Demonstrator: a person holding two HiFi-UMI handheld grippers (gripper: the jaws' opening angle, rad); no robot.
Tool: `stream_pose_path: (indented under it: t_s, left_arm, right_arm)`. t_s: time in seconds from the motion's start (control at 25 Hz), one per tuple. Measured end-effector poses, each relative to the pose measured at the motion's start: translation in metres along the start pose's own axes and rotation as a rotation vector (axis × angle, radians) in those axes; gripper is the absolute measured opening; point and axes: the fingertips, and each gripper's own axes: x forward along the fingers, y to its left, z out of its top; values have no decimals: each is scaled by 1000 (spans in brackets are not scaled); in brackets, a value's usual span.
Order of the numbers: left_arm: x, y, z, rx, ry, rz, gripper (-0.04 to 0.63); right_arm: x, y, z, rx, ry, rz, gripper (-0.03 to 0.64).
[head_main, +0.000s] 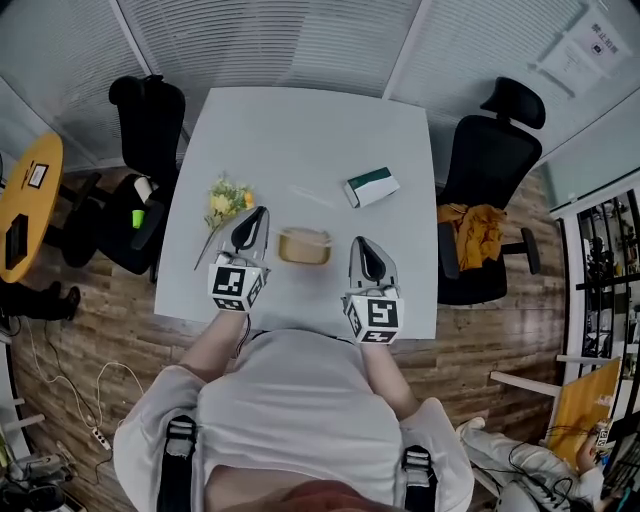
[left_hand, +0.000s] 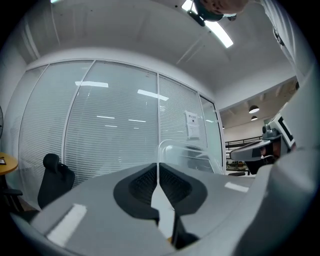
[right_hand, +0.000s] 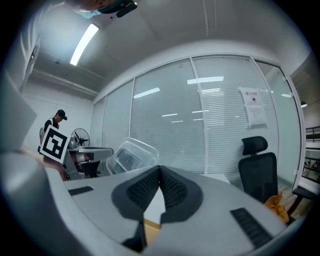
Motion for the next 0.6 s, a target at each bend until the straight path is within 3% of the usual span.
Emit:
stream_pose_path:
  t_s: [0.6]
  left_arm:
    - [-21,-4,10,4,-29,-2,23]
  right_arm:
    - [6,8,5,8,-15,22,8]
